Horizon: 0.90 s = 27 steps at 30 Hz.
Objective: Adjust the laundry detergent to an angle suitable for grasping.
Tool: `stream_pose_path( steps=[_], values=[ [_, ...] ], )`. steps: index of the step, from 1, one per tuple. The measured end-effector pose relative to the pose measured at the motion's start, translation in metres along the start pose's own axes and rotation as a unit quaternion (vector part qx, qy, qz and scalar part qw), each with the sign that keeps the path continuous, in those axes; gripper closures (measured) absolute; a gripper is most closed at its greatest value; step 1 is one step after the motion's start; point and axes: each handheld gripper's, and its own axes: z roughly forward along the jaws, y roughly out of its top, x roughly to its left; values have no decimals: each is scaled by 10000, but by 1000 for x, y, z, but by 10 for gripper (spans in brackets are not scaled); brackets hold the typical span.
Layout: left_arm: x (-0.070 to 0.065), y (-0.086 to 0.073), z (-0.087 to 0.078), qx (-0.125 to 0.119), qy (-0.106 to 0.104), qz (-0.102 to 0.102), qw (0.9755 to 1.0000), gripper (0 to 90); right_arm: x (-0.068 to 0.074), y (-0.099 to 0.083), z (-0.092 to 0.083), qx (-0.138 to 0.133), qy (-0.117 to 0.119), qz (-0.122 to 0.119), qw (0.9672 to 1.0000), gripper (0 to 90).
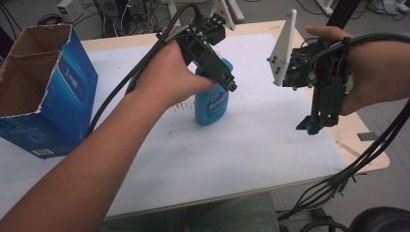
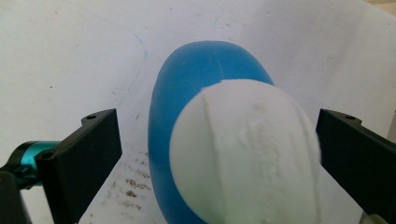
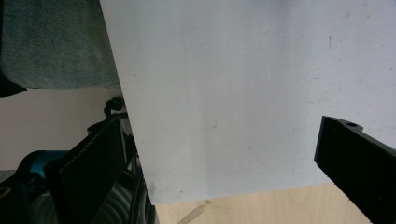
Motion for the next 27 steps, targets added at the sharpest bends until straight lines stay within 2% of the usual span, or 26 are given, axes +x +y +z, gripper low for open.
stream_pose_path(
  steps=[6, 17, 27],
  values=[
    [0, 2, 5, 123, 122, 46, 9998, 22, 1, -1, 0, 1, 5, -1, 10000, 11],
    [-1, 3, 11, 296, 149, 94, 9994, 79, 1, -2, 1, -4, -13, 31, 10000, 12],
    [0, 2, 11, 234, 181, 59, 9995, 96, 1, -3, 2, -14, -13, 46, 10000, 12]
  ],
)
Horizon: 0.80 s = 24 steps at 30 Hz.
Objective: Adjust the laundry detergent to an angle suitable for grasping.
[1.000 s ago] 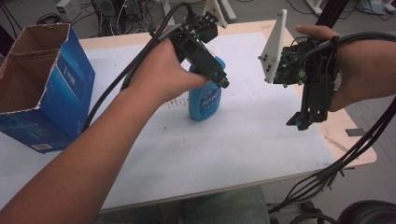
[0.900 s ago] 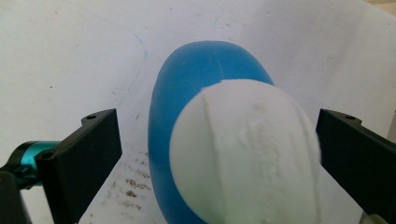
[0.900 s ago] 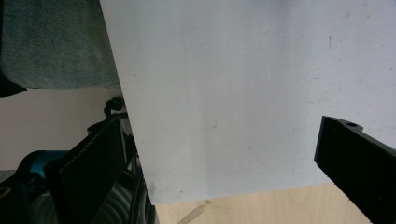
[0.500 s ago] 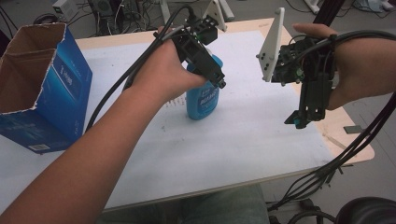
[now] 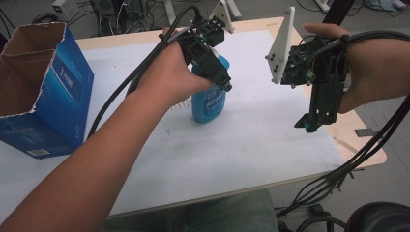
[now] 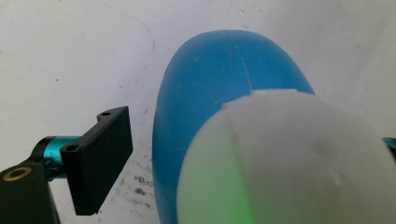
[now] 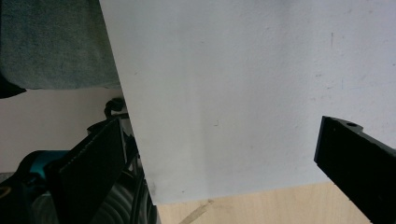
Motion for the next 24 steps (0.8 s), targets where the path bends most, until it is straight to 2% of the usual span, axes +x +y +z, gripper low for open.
stream_pose_path(
  steps=[7, 14, 24],
  values=[
    [2, -3, 0, -86, -15, -77, 9999, 124, 0, 0, 0, 12, 6, -7, 10000, 12],
    [2, -4, 1, -145, -81, -100, 9998, 205, 0, 2, 1, 28, 6, 2, 10000, 12],
    [-1, -4, 1, -155, 2, -80, 9998, 228, 0, 1, 1, 32, -3, 14, 10000, 12]
  ],
)
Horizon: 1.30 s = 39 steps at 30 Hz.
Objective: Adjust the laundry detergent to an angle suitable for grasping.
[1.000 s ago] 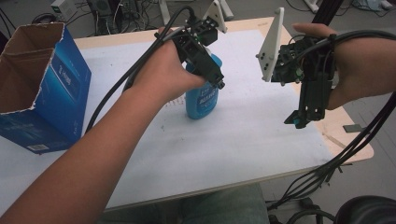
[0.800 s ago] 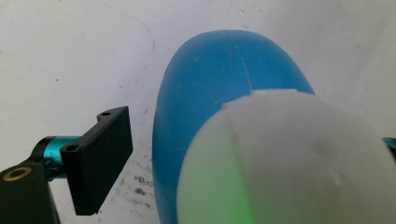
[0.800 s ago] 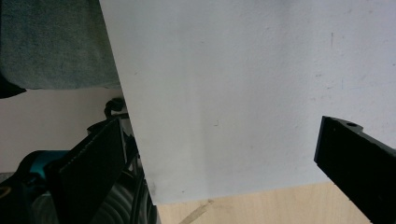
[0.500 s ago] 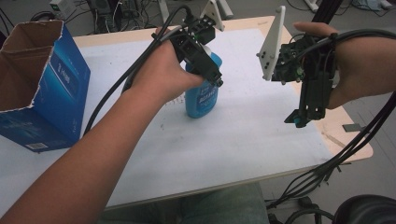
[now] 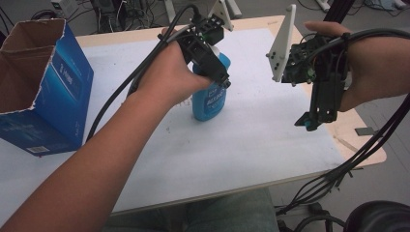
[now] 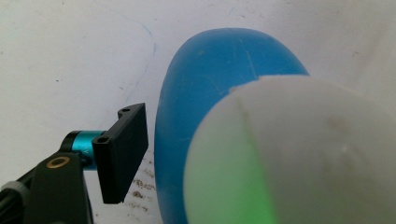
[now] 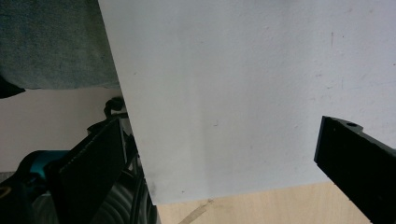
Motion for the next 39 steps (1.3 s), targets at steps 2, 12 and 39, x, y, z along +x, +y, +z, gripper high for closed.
stream_pose_path(
  steps=[2, 12, 39],
  values=[
    [-1, 0, 0, -7, 10, -4, 10000, 228, 0, 0, 0, -11, -2, -3, 10000, 11],
    [-2, 0, 0, -6, 54, 6, 10000, 254, 0, 0, 0, -12, -7, -15, 10000, 11],
    [-9, -4, -8, 8, 272, 341, 9990, 392, 0, 4, -1, -23, -47, -40, 10000, 12]
  ],
)
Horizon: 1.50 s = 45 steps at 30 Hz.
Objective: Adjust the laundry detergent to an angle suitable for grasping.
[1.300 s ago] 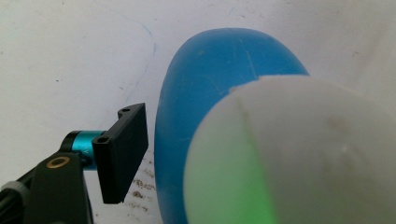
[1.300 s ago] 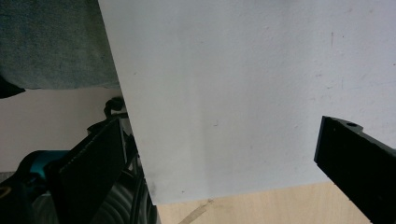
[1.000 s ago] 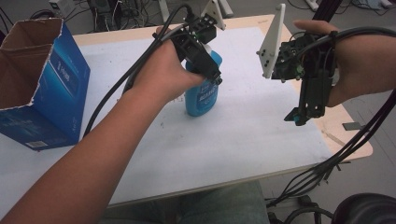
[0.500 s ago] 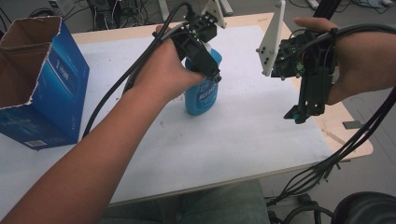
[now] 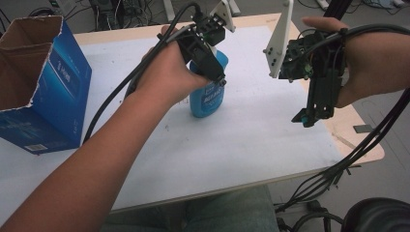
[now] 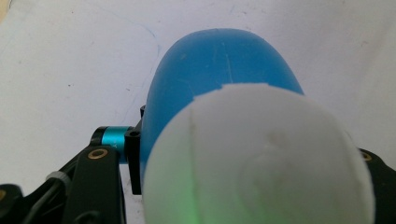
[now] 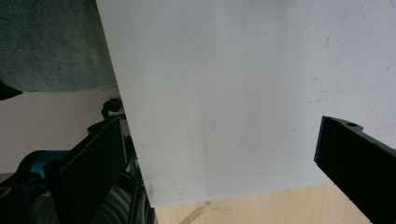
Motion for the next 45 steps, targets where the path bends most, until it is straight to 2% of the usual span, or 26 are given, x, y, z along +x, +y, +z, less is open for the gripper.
stream_pose_path(
  steps=[5, 9, 13, 17, 21, 22, 27, 33, 39, 45],
  values=[
    [1, -3, -10, -36, -29, 39, 10000, 392, 0, 2, 0, -11, -8, -23, 10000, 12],
    [4, -8, -23, -24, -134, 76, 9999, 392, 0, 4, -1, -9, -28, -38, 10000, 12],
    [7, -14, -36, -58, -279, 218, 9994, 392, 0, 7, -2, -2, -32, -68, 10000, 12],
    [10, -24, -48, -46, -533, 427, 9977, 392, 0, 11, -2, -20, -56, -109, 9999, 12],
    [13, -33, -60, -17, -645, 646, 9958, 392, -1, 15, -2, -21, -50, -153, 9999, 12],
    [14, -36, -64, -13, -656, 766, 9949, 392, -1, 16, -3, -26, -58, -186, 9998, 12],
    [17, -47, -77, 4, -709, 1083, 9916, 392, -4, 22, -4, -40, -49, -216, 9997, 12],
    [25, -60, -88, 112, -889, 1325, 9871, 392, -6, 30, -4, -33, -54, -314, 9995, 12],
    [25, -70, -91, 220, -848, 1597, 9833, 392, -8, 35, -3, -13, -39, -338, 9994, 12],
    [28, -77, -92, 205, -1090, 1936, 9748, 392, -9, 37, -3, 21, -42, -341, 9994, 12]
  ],
)
